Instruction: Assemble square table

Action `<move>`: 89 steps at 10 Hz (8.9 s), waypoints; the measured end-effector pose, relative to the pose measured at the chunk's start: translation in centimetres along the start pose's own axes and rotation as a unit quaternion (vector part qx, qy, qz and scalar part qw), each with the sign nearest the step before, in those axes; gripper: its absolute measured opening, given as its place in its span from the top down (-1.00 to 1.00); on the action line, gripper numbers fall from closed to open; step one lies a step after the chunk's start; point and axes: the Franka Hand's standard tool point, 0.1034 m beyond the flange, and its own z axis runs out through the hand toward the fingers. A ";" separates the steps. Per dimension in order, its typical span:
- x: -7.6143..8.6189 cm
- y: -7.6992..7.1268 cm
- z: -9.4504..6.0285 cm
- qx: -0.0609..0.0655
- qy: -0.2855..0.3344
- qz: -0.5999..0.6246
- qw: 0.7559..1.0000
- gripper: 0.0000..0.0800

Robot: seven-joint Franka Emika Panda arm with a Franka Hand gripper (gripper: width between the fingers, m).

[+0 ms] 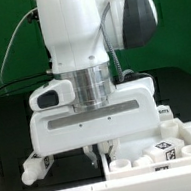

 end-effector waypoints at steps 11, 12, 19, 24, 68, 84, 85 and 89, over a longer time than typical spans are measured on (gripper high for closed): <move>1.3 -0.1 0.1 0.001 0.004 0.011 1.000 0.86; 1.3 -0.1 0.2 0.001 0.004 0.011 1.000 0.67; 3.2 -2.9 -5.3 0.018 -0.042 0.163 0.986 -0.62; 5.3 -4.1 -5.1 0.017 -0.020 0.217 0.976 -0.62; -9.3 -11.8 -3.7 -0.036 -0.092 0.635 0.767 0.33; -13.8 -7.3 -2.2 -0.080 -0.094 0.696 0.707 0.33; -14.7 -7.2 -1.3 -0.083 -0.082 0.701 0.703 0.33; -15.1 -7.9 -0.5 -0.068 -0.050 0.707 0.702 0.33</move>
Offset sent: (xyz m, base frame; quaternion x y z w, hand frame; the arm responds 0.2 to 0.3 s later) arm 0.0000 0.0000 0.0000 0.0000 0.0000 0.0000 1.0000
